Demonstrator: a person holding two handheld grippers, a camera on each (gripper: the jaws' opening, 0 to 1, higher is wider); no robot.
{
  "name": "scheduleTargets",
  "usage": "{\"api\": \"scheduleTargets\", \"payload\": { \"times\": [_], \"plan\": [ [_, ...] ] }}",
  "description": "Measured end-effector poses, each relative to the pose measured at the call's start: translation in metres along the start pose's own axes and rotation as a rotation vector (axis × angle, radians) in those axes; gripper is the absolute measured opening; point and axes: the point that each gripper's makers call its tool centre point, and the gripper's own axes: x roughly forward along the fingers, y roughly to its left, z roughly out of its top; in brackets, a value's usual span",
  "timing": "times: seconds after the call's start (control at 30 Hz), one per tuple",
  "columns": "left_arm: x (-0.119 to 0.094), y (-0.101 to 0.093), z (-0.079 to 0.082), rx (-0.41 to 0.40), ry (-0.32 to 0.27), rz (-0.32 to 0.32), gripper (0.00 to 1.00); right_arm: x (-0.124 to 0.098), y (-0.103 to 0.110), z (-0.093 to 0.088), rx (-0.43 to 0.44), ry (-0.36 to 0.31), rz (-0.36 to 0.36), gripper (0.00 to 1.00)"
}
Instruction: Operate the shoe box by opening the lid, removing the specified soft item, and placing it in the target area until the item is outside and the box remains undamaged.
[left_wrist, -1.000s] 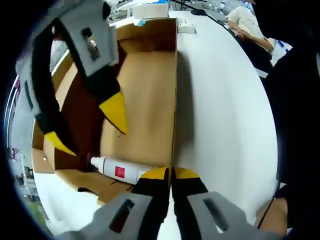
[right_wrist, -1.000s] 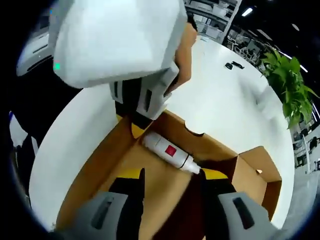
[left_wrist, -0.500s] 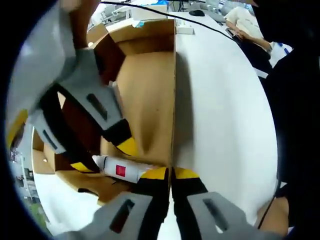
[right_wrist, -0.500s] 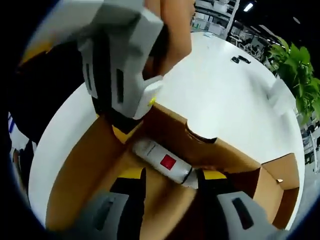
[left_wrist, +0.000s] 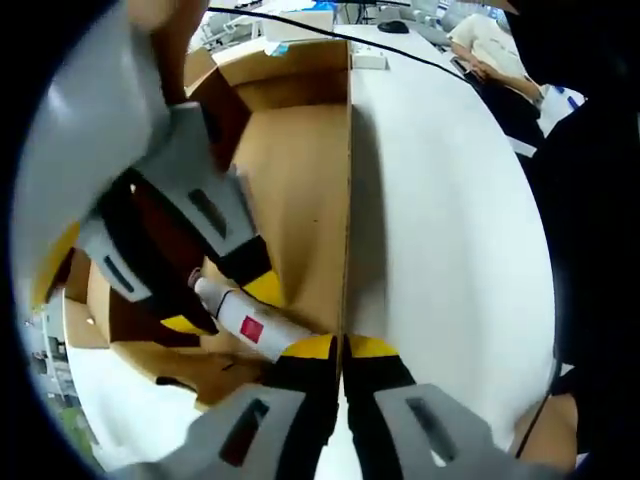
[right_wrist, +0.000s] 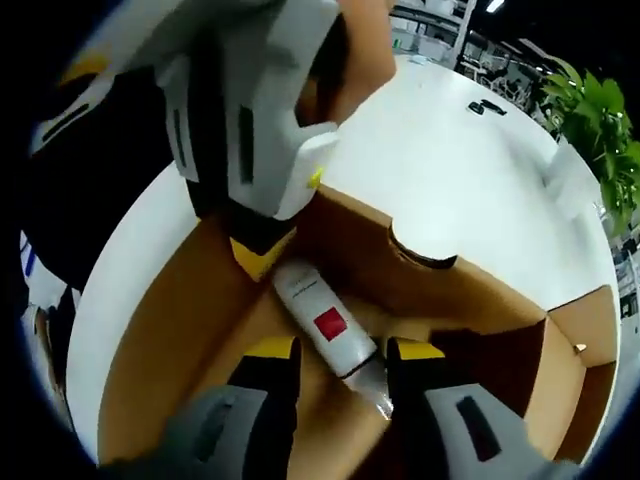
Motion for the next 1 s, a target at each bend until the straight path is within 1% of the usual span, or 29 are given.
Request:
{"api": "scheduleTargets", "payload": {
  "times": [0.1, 0.23, 0.3, 0.53, 0.63, 0.67, 0.73, 0.77, 0.83, 0.87, 0.97, 1.0],
  "plan": [
    [0.000, 0.000, 0.000, 0.000, 0.003, 0.000, 0.02, 0.002, 0.006, -0.008, -0.009, 0.021, 0.003, 0.31],
    [0.000, 0.001, 0.000, 0.001, 0.003, 0.000, 0.02, 0.008, 0.004, -0.004, 0.015, -0.010, -0.006, 0.30],
    [0.000, 0.001, 0.000, 0.003, 0.002, 0.000, 0.02, 0.011, 0.005, -0.004, -0.012, -0.004, -0.010, 0.30],
    [0.001, 0.001, -0.001, 0.003, 0.003, 0.001, 0.02, 0.008, 0.007, -0.005, -0.014, -0.026, -0.033, 0.28],
    [0.001, 0.001, 0.000, 0.008, 0.001, 0.001, 0.02, 0.006, 0.011, -0.007, -0.008, -0.031, -0.038, 0.25],
    [0.000, 0.001, -0.001, 0.008, 0.001, 0.001, 0.02, 0.004, 0.014, -0.011, -0.006, -0.026, -0.040, 0.23],
    [0.000, 0.001, -0.001, 0.007, 0.002, 0.001, 0.02, 0.001, 0.015, -0.018, 0.019, -0.011, -0.047, 0.22],
    [0.000, 0.001, -0.001, 0.007, 0.002, 0.001, 0.02, -0.002, 0.013, -0.025, 0.057, -0.001, -0.074, 0.21],
    [0.000, 0.001, -0.001, 0.007, 0.002, 0.002, 0.02, -0.006, 0.014, -0.031, 0.073, 0.000, -0.087, 0.21],
    [0.000, 0.001, -0.001, 0.007, 0.003, 0.002, 0.02, -0.009, 0.015, -0.036, 0.105, -0.005, -0.105, 0.21],
    [0.000, 0.001, -0.001, 0.006, 0.004, 0.003, 0.02, -0.014, 0.019, -0.045, 0.151, -0.002, -0.129, 0.21],
    [0.000, 0.002, -0.002, 0.005, 0.005, 0.003, 0.02, -0.017, 0.021, -0.052, 0.192, 0.014, -0.145, 0.21]
  ]
}}
